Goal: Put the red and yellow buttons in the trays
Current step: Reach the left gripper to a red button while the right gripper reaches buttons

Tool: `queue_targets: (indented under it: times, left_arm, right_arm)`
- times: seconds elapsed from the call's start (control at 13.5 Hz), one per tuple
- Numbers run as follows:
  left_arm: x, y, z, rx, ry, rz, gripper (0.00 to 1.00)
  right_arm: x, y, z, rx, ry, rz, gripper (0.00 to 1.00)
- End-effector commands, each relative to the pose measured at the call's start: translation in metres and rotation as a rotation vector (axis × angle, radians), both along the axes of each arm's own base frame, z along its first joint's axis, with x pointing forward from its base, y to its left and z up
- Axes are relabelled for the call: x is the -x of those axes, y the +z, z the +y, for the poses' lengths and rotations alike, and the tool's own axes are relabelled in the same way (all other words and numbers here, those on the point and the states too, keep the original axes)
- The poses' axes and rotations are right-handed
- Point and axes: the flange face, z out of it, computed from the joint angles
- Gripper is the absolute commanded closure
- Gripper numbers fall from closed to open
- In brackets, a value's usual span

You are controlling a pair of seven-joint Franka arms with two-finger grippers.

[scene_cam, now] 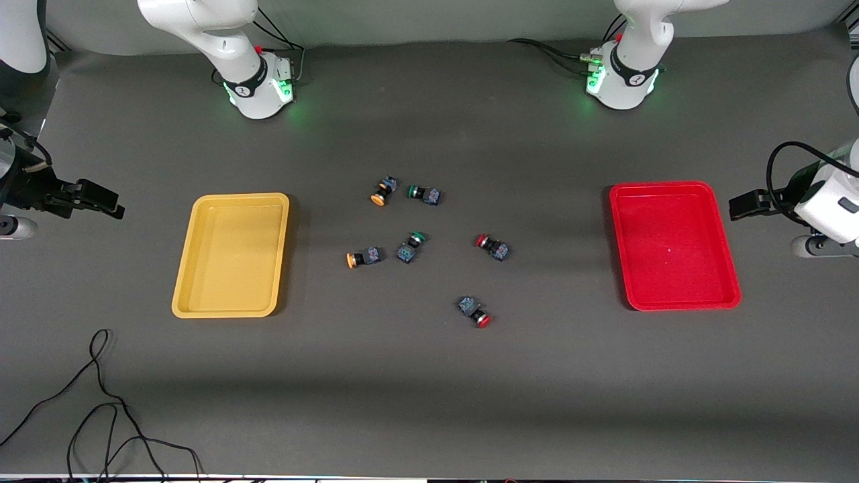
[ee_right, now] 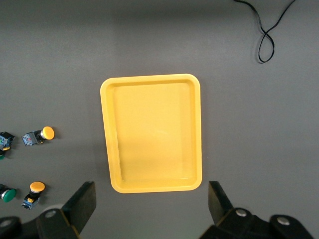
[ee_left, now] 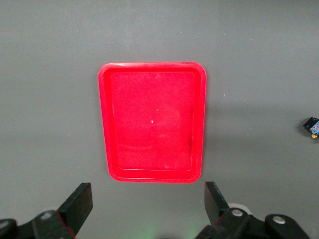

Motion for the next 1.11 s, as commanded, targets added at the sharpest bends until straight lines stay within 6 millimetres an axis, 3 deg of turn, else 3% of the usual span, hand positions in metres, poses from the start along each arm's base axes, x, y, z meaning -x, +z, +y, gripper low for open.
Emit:
queue_targets:
  times: [0.0, 0.45, 0.74, 0.82, 0.89, 1.04]
  left_arm:
    - [0.005, 0.006, 0.000, -0.001, 0.005, 0.005, 0.00]
    - [0.005, 0.003, 0.000, -0.001, 0.006, 0.009, 0.00]
    - [0.007, 0.000, -0.010, -0.003, 0.003, 0.019, 0.00]
    - [0.007, -0.007, -0.023, -0.009, 0.016, 0.029, 0.00]
    - [0.008, -0.017, -0.050, -0.019, 0.023, 0.034, 0.00]
    - [0.002, -0.042, -0.103, -0.046, 0.091, 0.047, 0.00]
  right_arm:
    - [-0.005, 0.002, 0.002, -0.018, -0.008, 0.002, 0.00]
    - [-0.013, -0.008, 0.010, -0.018, 0.005, 0.013, 0.00]
    - [-0.001, -0.019, 0.063, -0.012, 0.070, 0.039, 0.00]
    - [0.006, -0.026, 0.072, -0.016, 0.024, 0.037, 0.00]
    - [0.015, -0.035, 0.090, -0.018, -0.007, 0.034, 0.00]
    - [0.038, -0.053, 0.145, -0.013, -0.081, 0.026, 0.00]
